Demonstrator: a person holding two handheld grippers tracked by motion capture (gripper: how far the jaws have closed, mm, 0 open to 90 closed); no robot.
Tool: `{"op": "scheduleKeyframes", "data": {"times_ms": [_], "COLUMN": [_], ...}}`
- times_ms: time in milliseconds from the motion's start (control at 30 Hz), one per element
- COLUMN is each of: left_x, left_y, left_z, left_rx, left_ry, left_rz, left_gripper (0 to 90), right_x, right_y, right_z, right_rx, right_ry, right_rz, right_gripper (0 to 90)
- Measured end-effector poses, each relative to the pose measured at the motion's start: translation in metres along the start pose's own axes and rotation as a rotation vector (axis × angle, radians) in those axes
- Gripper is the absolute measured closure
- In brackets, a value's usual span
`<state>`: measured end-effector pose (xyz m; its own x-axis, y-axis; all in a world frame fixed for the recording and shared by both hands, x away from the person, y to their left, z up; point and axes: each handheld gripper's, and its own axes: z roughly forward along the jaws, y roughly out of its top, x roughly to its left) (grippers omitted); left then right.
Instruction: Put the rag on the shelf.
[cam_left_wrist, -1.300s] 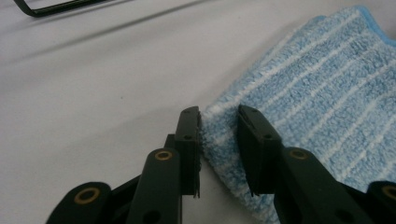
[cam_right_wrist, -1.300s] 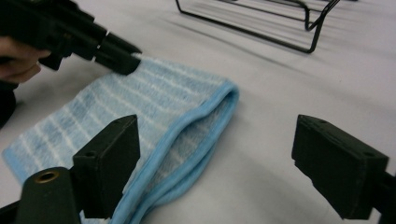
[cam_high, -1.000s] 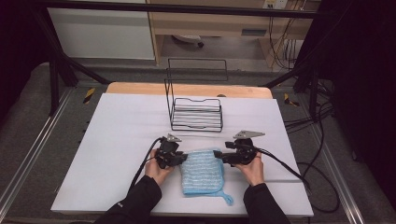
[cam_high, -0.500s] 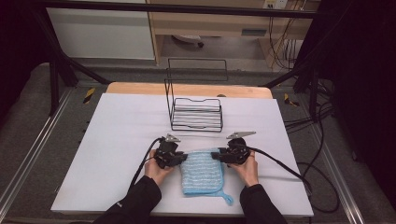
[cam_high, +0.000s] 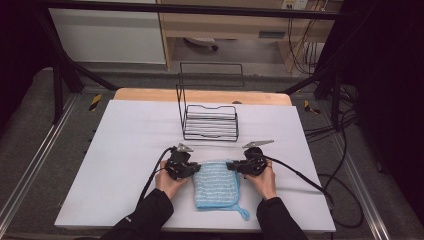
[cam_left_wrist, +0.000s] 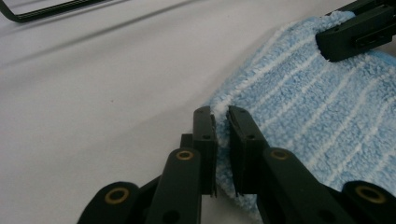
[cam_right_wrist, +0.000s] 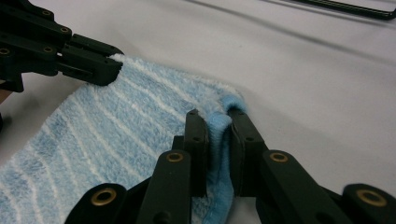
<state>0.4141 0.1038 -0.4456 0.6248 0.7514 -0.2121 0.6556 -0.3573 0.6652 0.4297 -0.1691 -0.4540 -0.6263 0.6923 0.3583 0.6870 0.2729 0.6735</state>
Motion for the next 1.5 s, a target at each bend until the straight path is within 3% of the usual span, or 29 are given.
{"op": "scheduleKeyframes", "data": {"times_ms": [600, 1000, 1167, 1500], "left_x": [-0.001, -0.012, -0.016, -0.024], "left_y": [0.002, 0.01, 0.013, 0.02], "left_z": [-0.018, -0.039, -0.047, -0.064], "left_rx": [-0.095, -0.182, -0.209, -0.267], "left_ry": [-0.041, -0.048, -0.054, -0.063], "left_rz": [-0.009, 0.035, 0.044, 0.063], "left_gripper": [82.2, 82.2, 82.2, 82.2], "right_x": [0.013, 0.022, 0.03, 0.039], "right_y": [0.001, 0.001, 0.005, 0.01], "right_z": [-0.022, -0.045, -0.052, -0.066], "right_rx": [-0.113, -0.201, -0.226, -0.287], "right_ry": [-0.007, -0.008, -0.037, -0.055], "right_rz": [-0.001, -0.018, -0.06, -0.079], "right_gripper": [80.4, 80.4, 80.4, 80.6]}}
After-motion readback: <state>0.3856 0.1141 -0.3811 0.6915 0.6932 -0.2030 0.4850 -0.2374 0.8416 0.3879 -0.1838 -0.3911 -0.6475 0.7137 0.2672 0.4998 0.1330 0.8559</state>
